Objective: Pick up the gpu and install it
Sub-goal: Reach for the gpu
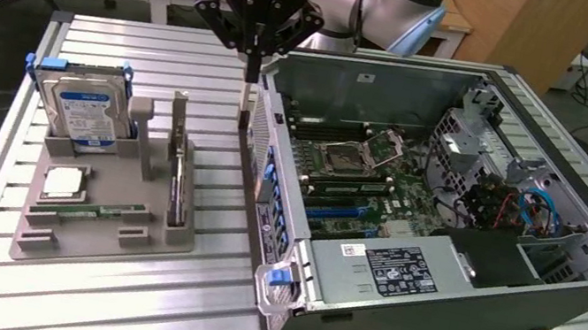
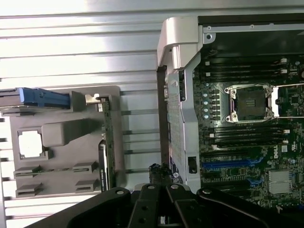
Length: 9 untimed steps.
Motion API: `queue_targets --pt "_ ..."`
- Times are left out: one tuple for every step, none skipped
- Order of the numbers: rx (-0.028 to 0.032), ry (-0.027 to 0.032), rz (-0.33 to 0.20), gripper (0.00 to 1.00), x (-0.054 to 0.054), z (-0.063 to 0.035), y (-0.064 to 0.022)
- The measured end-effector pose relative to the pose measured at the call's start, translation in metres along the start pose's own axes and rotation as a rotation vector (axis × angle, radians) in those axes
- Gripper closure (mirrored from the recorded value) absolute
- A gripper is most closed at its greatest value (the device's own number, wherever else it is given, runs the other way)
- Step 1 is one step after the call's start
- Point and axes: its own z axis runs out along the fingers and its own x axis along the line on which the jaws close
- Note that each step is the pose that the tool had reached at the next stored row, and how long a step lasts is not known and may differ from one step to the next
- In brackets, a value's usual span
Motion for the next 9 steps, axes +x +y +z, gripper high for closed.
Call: queue_targets --pt "0.0000 0.0000 0.000 0.90 0.0006 0.0000 -0.0001" --pt "0.0000 0.0000 0.000 0.90 0.0012 0.0000 -0.0001" --pt "0.0000 0.0000 0.000 0.90 0.0019 0.0000 -0.0002" --pt "0.0001 0.0000 0.000 0.90 0.0024 -0.0001 -0.0002" --pt "0.0000 0.0000 0.000 0.90 0.0030 -0.0001 -0.0003" --pt "0.0000 0.0000 0.000 0.90 0.0035 -0.0001 -0.0004" --pt "0.0000 0.0000 0.000 0.90 0.0039 -0.0001 -0.0004" --pt "0.0001 0.0000 0.000 0.90 0.0044 -0.0001 -0.0004" --pt "0.0001 0.0000 0.000 0.90 0.0050 -0.0002 -0.0005"
